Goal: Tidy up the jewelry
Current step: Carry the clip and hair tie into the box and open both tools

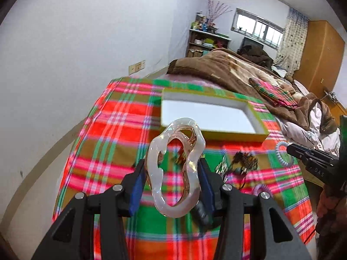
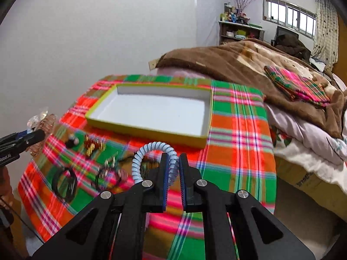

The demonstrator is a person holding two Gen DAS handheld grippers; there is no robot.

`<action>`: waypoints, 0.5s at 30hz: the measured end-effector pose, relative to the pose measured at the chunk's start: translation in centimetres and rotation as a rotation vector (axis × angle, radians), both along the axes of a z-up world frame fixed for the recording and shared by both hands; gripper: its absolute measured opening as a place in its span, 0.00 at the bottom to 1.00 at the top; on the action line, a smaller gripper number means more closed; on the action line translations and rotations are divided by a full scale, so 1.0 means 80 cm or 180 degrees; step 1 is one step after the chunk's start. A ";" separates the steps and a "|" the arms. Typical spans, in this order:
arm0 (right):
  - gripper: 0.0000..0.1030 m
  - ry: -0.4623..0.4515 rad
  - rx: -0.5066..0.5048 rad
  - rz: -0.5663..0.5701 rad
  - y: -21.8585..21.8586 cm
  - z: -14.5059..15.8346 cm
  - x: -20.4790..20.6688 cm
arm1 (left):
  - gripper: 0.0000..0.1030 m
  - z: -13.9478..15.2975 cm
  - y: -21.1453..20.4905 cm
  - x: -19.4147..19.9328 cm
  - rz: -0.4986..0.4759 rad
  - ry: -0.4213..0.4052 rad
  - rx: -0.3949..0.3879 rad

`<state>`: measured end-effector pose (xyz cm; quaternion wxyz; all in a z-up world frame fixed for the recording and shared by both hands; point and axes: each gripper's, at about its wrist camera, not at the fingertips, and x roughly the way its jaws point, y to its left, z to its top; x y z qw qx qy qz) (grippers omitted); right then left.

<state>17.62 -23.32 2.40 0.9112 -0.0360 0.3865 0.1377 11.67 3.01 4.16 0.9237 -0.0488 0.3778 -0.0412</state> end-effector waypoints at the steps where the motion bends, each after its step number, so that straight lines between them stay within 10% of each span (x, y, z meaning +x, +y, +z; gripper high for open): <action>1: 0.09 -0.0005 0.0008 0.0003 0.000 0.002 0.005 | 0.47 0.003 -0.004 0.010 -0.0042 -0.0005 0.0000; 15: 0.09 0.0036 -0.0069 -0.0010 0.008 -0.016 0.145 | 0.47 -0.012 -0.042 0.172 -0.0425 0.0208 0.0083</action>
